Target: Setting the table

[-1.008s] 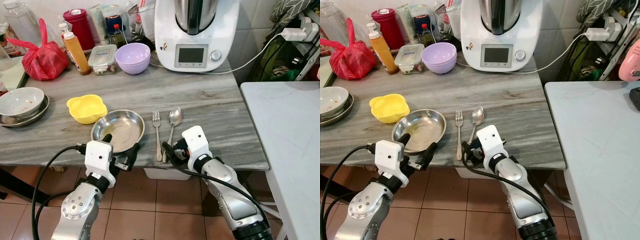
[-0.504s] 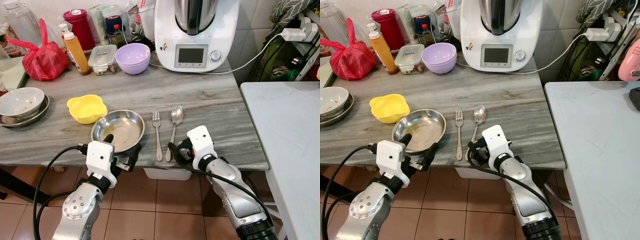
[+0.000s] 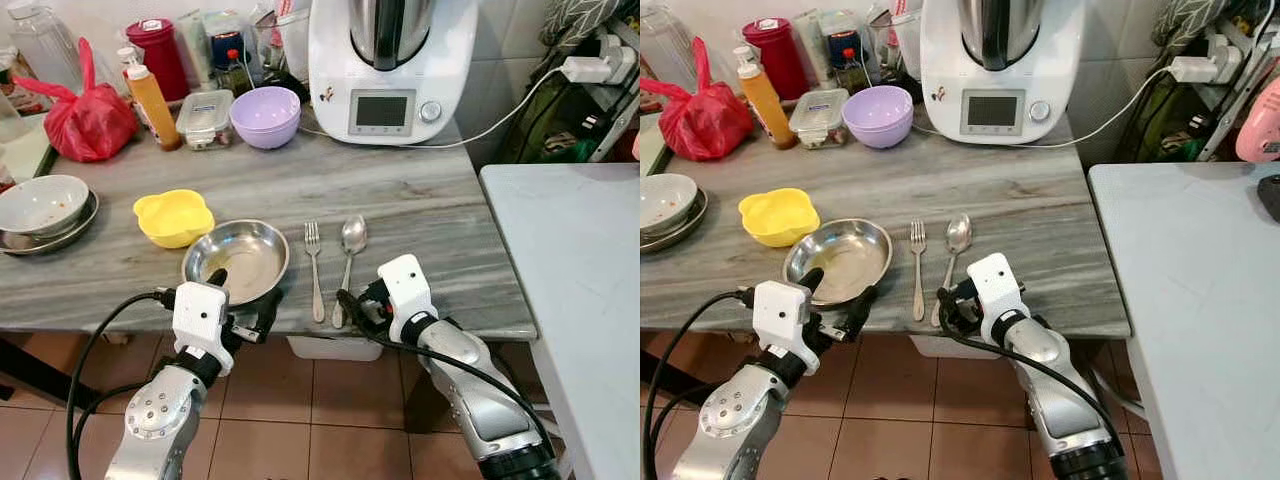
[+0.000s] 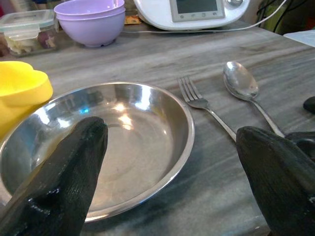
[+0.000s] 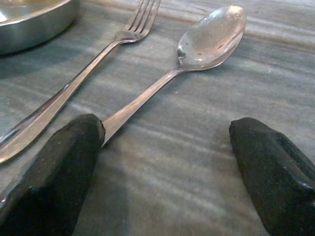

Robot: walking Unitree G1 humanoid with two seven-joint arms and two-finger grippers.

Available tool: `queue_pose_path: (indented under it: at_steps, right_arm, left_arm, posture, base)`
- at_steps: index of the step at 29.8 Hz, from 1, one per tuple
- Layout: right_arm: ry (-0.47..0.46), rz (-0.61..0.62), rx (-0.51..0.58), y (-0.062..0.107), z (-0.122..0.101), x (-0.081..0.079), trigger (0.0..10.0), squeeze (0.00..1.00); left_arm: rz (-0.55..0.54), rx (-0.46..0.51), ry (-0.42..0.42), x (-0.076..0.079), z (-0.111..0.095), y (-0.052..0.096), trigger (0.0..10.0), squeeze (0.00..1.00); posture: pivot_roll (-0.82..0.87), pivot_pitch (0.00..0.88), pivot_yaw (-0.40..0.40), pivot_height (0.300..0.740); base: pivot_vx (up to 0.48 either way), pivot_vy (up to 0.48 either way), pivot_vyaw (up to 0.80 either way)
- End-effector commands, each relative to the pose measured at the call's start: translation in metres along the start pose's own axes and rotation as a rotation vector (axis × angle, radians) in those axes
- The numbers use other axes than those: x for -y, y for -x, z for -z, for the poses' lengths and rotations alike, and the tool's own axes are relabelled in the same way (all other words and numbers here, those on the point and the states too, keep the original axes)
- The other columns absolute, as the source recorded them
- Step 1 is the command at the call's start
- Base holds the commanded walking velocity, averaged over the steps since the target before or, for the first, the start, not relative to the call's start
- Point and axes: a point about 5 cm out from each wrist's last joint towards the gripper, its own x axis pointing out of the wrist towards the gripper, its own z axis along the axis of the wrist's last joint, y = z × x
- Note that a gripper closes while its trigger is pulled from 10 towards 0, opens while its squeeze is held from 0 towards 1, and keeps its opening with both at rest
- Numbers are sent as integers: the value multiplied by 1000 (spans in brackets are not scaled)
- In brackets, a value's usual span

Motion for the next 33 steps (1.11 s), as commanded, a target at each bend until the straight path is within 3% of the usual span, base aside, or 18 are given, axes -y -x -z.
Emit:
queue_pose_path:
  at_steps: [1, 14, 25, 27, 28, 29, 30, 33]
  right_arm:
    - [-7, -21, -63, 2, 13, -3, 10000, 482]
    - [14, -34, -43, 2, 10, 0, 10000, 482]
    - [8, 11, 136, -4, -21, 2, 10000, 475]
    - [19, 10, 142, -5, -23, 1, 10000, 443]
    - [24, 7, 150, -5, -24, 0, 10000, 318]
    - [24, 6, 153, -4, -25, -1, 10000, 318]
    - [28, 3, 153, -4, -25, -1, 10000, 208]
    - [32, 2, 150, -5, -24, -2, 10000, 176]
  left_arm:
    - [5, -13, -9, -1, 2, 0, 10000, 0]
    - [7, -10, -11, -2, 2, -2, 10000, 0]
    - [-19, 7, -17, -6, -2, -2, 10000, 0]
    - [-21, 8, -18, -7, -2, -2, 10000, 0]
    - [-23, 9, -19, -7, -2, -1, 10000, 0]
    - [-24, 10, -19, -7, -2, -1, 10000, 0]
    - [-25, 11, -20, -8, -3, -1, 10000, 0]
    - [-29, 12, -20, -8, -3, -1, 10000, 0]
  posture:
    - [-74, 102, 94, 740]
    - [-77, 98, 98, 740]
    - [-75, 98, 100, 740]
    - [-71, 98, 99, 740]
    - [-70, 98, 97, 740]
    - [-70, 98, 97, 740]
    - [-70, 98, 97, 740]
    - [-70, 98, 97, 740]
  base:
    - [0, 0, 0]
    - [0, 0, 0]
    - [0, 0, 0]
    - [0, 0, 0]
    - [0, 0, 0]
    - [0, 0, 0]
    - [0, 0, 0]
    - [0, 0, 0]
